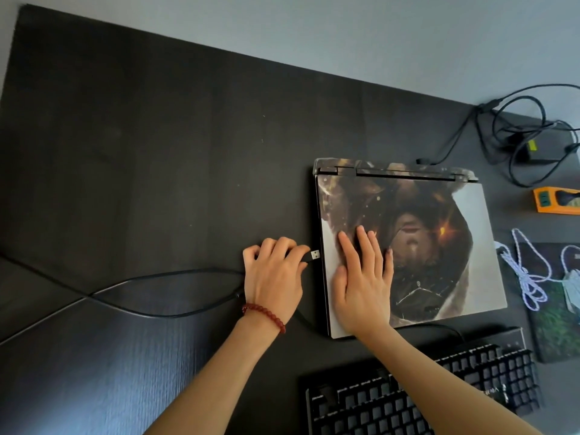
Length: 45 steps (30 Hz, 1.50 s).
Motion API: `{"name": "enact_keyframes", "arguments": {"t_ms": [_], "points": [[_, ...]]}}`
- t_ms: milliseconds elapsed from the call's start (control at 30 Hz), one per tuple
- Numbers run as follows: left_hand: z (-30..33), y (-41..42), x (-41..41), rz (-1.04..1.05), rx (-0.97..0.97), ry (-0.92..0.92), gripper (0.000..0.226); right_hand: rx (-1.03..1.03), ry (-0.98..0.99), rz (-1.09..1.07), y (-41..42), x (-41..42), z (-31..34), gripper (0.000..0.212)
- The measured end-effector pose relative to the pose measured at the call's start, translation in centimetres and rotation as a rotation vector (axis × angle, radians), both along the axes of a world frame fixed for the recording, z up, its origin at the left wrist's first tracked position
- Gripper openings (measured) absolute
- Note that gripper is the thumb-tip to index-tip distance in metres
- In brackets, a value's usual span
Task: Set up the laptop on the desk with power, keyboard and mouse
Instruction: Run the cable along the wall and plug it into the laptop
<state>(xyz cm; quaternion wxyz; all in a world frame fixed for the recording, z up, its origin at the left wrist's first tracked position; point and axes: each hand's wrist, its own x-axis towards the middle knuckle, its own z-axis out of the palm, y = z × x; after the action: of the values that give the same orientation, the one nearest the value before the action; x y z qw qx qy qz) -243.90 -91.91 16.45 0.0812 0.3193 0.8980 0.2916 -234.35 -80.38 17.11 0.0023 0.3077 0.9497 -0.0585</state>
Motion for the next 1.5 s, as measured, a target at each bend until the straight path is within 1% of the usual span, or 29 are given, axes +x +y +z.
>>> {"name": "enact_keyframes", "arguments": {"t_ms": [100, 200, 433, 600, 667, 833, 1067, 1500], "points": [[0.0, 0.0, -0.3, 0.007, 0.028, -0.033, 0.023, 0.004, 0.001, 0.001, 0.0, -0.1, 0.1, 0.051], [0.1, -0.2, -0.7, -0.029, 0.050, -0.053, 0.026, -0.004, -0.012, 0.002, 0.0, -0.1, 0.2, 0.052], [0.1, 0.2, -1.4, -0.112, 0.083, -0.037, 0.031, 0.010, -0.017, 0.007, -0.1, -0.2, 0.1, 0.051], [-0.2, 0.3, -1.4, -0.016, 0.101, -0.094, 0.026, 0.021, -0.004, 0.011, -0.1, -0.1, 0.1, 0.051], [-0.3, 0.3, -1.2, -0.015, 0.114, -0.079, 0.022, 0.031, -0.006, 0.016, -0.1, -0.1, 0.1, 0.050], [-0.4, 0.3, -1.1, -0.063, 0.136, -0.004, 0.023, 0.034, -0.020, 0.026, -0.1, -0.1, 0.2, 0.050], [-0.2, 0.5, -1.1, -0.108, 0.124, 0.034, 0.022, 0.029, -0.036, 0.030, -0.1, -0.1, 0.2, 0.050], [-0.3, 1.1, -0.6, -0.092, 0.144, -0.012, 0.021, 0.013, -0.057, 0.033, 0.1, 0.0, -0.2, 0.050]]}}
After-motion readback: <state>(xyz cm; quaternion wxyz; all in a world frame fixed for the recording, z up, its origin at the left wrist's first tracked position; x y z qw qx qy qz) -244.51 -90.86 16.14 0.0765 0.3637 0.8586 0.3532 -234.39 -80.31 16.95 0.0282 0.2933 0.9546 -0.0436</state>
